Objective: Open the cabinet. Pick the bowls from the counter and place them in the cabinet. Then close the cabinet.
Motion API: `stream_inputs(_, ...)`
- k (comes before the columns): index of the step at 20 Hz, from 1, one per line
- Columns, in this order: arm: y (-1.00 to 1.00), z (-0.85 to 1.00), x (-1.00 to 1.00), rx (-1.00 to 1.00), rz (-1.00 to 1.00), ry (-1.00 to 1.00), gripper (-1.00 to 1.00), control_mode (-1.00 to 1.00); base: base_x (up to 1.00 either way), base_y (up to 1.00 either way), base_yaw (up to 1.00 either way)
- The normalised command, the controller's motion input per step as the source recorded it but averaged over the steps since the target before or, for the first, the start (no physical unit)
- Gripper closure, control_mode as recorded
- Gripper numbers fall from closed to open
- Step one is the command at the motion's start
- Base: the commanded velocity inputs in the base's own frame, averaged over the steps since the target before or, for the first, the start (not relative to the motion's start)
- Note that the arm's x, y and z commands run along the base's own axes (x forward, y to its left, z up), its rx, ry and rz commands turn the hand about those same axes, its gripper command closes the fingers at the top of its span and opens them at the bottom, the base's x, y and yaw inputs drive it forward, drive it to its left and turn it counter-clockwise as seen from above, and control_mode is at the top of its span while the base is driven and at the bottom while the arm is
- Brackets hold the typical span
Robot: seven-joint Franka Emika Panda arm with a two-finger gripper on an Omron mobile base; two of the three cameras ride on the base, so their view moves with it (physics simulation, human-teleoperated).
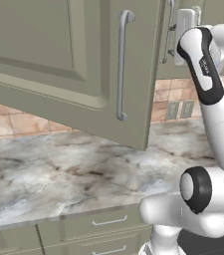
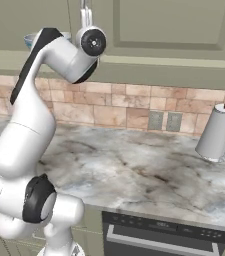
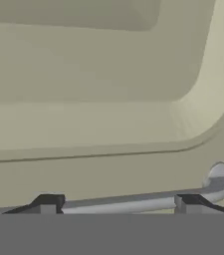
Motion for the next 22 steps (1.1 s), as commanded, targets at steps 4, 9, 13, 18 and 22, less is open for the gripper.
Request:
stream_inputs(4, 0.00, 0.00, 0.97, 0.00, 0.04, 0.16, -1.00, -1.00, 0.00, 0.00, 0.00)
stream_inputs(9, 0.00, 0.00, 0.61, 0.01, 0.03, 0.11, -1.00, -1.00, 0.00, 0.00, 0.00)
stream_inputs(13, -0.06, -0.61, -0.62, 0.17, 0.00, -0.07, -1.00, -1.00, 0.00, 0.00, 0.00)
stream_inputs(18, 0.00, -0.86, -0.52, 0.14, 0.00, -0.15, -1.00, -1.00, 0.00, 0.00, 0.00)
stream_inputs(22, 0.03, -0.21, -0.60, 0.07, 0.00, -0.06, -1.00, -1.00, 0.00, 0.00, 0.00)
